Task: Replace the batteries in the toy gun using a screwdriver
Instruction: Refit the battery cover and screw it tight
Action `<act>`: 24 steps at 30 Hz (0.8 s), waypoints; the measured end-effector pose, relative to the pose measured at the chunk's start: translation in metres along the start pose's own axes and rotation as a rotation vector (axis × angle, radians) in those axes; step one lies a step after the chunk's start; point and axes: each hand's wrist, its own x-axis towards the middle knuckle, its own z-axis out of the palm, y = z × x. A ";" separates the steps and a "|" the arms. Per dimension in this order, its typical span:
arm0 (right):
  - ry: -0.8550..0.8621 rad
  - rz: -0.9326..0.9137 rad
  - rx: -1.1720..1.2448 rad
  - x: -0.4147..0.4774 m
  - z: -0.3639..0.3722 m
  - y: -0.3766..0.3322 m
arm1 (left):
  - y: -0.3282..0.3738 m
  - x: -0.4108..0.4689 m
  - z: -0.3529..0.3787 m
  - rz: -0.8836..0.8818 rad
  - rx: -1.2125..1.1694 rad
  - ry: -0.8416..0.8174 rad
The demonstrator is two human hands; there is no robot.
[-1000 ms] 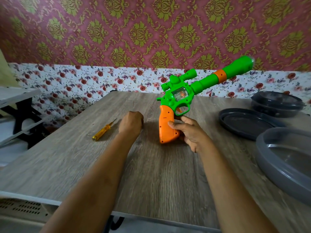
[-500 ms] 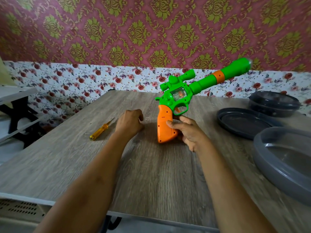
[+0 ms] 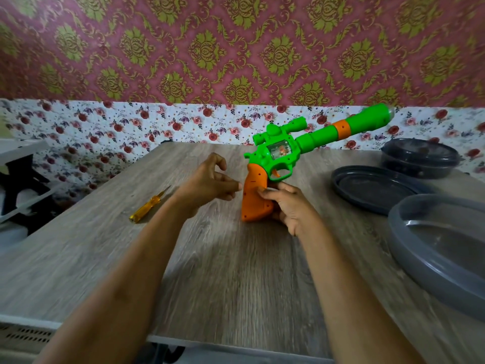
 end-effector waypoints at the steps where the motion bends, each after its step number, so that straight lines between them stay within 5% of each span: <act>1: 0.000 0.003 -0.002 0.000 0.000 0.000 | -0.001 0.000 0.001 -0.005 -0.005 -0.017; 24: -0.081 0.023 0.026 0.000 0.000 0.000 | -0.003 0.001 0.004 -0.022 -0.017 -0.012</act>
